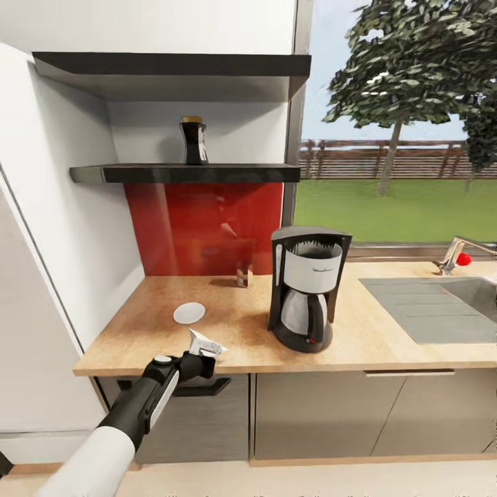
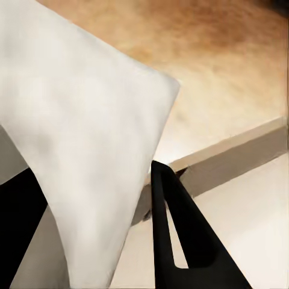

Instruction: Set up a coffee station on the kitchen countertop: keep the coffee maker on the countertop, move the bottle of coffee from the kitchen shelf to the counter next to the coffee maker, place a paper coffee filter on top of the coffee maker, put the saucer next to the coffee maker with the coffee cup on the saucer, and place the electric kettle next to the coffee maker.

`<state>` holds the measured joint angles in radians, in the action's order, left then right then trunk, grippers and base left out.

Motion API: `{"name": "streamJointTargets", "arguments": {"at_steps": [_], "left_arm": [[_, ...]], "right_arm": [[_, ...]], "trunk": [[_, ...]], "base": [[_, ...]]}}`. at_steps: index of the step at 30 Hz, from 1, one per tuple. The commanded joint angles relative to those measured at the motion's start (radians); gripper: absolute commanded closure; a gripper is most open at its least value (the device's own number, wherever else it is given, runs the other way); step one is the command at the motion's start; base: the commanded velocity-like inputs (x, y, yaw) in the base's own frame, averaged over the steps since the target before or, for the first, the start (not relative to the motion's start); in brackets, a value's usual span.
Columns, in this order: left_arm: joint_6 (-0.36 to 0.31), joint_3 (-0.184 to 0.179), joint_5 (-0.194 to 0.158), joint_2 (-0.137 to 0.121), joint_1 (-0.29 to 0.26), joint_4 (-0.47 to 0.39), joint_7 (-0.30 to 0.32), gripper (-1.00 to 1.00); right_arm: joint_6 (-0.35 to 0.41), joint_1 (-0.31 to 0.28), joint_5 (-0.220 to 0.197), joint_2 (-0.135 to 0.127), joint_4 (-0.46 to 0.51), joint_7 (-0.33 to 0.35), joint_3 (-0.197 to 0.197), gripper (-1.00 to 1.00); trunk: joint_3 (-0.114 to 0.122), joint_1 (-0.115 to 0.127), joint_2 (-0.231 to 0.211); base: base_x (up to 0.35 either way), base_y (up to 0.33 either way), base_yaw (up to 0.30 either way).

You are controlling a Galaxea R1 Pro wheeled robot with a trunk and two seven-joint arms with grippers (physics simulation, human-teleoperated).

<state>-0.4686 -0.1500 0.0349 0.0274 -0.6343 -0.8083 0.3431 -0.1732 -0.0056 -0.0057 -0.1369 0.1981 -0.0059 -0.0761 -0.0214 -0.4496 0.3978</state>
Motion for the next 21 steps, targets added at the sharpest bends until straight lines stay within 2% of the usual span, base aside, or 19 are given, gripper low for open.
{"name": "streamJointTargets", "arguments": {"at_steps": [1,2,4,6,7,8,10,11,12,13,14,18,21], "left_arm": [[-0.032,0.001,0.004,0.0,-0.008,-0.005,0.004,1.0],[-0.068,0.001,0.005,0.0,-0.023,-0.011,0.004,1.0],[-0.098,0.0,0.004,-0.001,-0.048,-0.032,0.006,1.0],[-0.152,-0.002,0.005,-0.001,-0.083,-0.061,0.039,1.0],[-0.206,-0.004,0.006,-0.001,-0.114,-0.072,0.082,1.0],[-0.225,-0.007,0.007,-0.002,-0.126,-0.075,0.099,1.0],[-0.289,-0.041,0.017,-0.004,-0.182,-0.08,0.161,1.0],[-0.32,-0.082,0.035,-0.004,-0.225,-0.082,0.195,1.0],[-0.329,-0.097,0.042,-0.004,-0.239,-0.082,0.203,1.0],[-0.359,-0.136,0.057,-0.003,-0.279,-0.083,0.22,1.0],[-0.383,-0.156,0.063,0.0,-0.304,-0.083,0.229,1.0],[-0.465,-0.188,0.069,0.01,-0.395,-0.083,0.261,1.0],[-0.493,-0.195,0.071,0.015,-0.46,-0.082,0.306,1.0]], "right_arm": [[-0.003,-0.001,-0.001,0.0,0.0,0.001,-0.006,-1.0],[-0.003,-0.001,-0.002,0.0,0.0,0.002,-0.006,-1.0],[-0.003,-0.001,-0.002,0.0,0.0,0.002,-0.007,-1.0],[-0.003,-0.001,-0.002,0.0,0.0,0.002,-0.008,-1.0],[-0.003,-0.001,-0.002,0.0,0.0,0.002,-0.008,-1.0],[-0.003,-0.001,-0.002,0.0,0.0,0.002,-0.008,-1.0],[-0.003,-0.001,-0.002,0.0,0.0,0.003,-0.008,-1.0],[-0.003,-0.001,-0.002,0.0,0.0,0.003,-0.008,-1.0],[-0.003,-0.001,-0.002,0.0,-0.001,0.003,-0.007,-1.0],[-0.003,-0.001,-0.002,0.001,-0.001,0.003,-0.007,-1.0],[-0.003,-0.001,-0.002,0.001,-0.001,0.003,-0.007,-1.0],[-0.003,-0.001,-0.002,0.002,-0.002,0.003,-0.007,-1.0],[-0.003,-0.001,-0.002,0.003,-0.002,0.004,-0.007,-1.0]], "trunk": [[-0.002,0.0,0.002],[-0.002,0.0,0.002],[-0.002,0.0,0.002],[-0.002,0.0,0.002],[-0.002,0.0,0.002],[-0.002,0.0,0.002],[-0.002,0.0,0.002],[-0.002,0.0,0.002],[-0.002,0.0,0.002],[-0.002,0.0,0.002],[-0.002,0.0,0.002],[-0.002,0.0,0.002],[-0.002,0.0,0.002]], "base": [[-0.074,-0.003,0.0],[-0.038,-0.001,0.0],[-0.02,-0.001,0.0],[-0.006,0.0,0.0],[-0.003,0.0,0.0],[-0.002,0.0,0.0],[-0.001,0.0,0.0],[0.0,0.0,0.0],[0.0,0.0,0.0],[0.0,0.0,0.0],[0.0,0.0,0.0],[0.0,0.0,0.0],[0.0,0.0,0.0]]}}
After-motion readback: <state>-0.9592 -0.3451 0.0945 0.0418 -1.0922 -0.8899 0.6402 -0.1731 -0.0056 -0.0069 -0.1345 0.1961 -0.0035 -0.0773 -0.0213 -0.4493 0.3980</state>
